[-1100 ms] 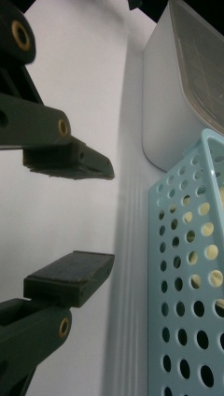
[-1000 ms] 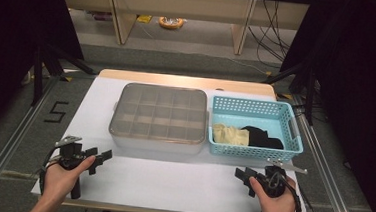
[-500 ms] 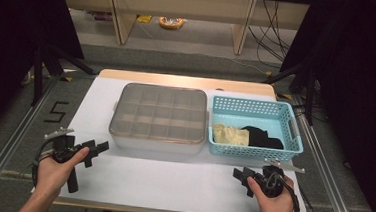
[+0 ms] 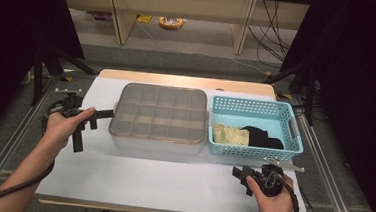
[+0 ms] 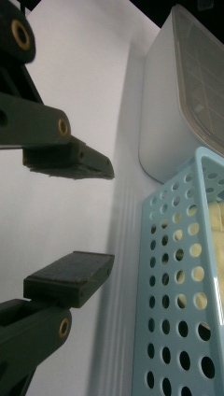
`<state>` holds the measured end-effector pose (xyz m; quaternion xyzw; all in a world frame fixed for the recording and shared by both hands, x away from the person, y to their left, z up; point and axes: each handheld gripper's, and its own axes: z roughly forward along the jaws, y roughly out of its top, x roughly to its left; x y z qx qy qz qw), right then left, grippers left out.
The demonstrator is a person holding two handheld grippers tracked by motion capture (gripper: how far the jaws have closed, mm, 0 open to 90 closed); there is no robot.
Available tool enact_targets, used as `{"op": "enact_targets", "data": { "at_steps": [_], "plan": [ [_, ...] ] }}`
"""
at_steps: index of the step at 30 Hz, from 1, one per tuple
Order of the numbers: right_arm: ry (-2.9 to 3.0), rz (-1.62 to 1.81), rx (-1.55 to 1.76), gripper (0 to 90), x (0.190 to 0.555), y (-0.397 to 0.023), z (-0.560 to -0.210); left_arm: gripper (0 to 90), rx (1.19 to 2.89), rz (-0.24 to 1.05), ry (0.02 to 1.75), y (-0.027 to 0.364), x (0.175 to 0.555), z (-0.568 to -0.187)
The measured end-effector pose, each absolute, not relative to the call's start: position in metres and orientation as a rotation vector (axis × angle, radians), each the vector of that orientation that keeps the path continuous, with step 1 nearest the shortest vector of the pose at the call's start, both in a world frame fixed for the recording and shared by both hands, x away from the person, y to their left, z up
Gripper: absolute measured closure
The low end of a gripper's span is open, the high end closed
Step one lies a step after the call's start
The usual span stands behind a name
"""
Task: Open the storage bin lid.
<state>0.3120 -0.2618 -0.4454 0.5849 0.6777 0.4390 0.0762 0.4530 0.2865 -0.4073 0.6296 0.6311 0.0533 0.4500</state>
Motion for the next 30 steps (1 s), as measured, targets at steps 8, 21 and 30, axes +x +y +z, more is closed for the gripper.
{"op": "enact_targets", "data": {
  "at_steps": [8, 21, 30],
  "plan": [
    [2.041, 1.312, 1.747, 52.0, 0.314, -0.261, -0.444, 40.3, 1.572, 0.079, 1.646, 0.284, 0.483, -0.412],
    [2.145, 1.391, 1.732, 58.0, 0.397, -0.214, -0.386, 43.2, 1.596, 0.03, 1.666, 0.277, 0.503, -0.413],
    [2.21, 1.224, 1.937, 58.6, 0.474, -0.179, -0.374, 44.4, 1.578, -0.024, 1.681, 0.272, 0.511, -0.419]
  ]
}}
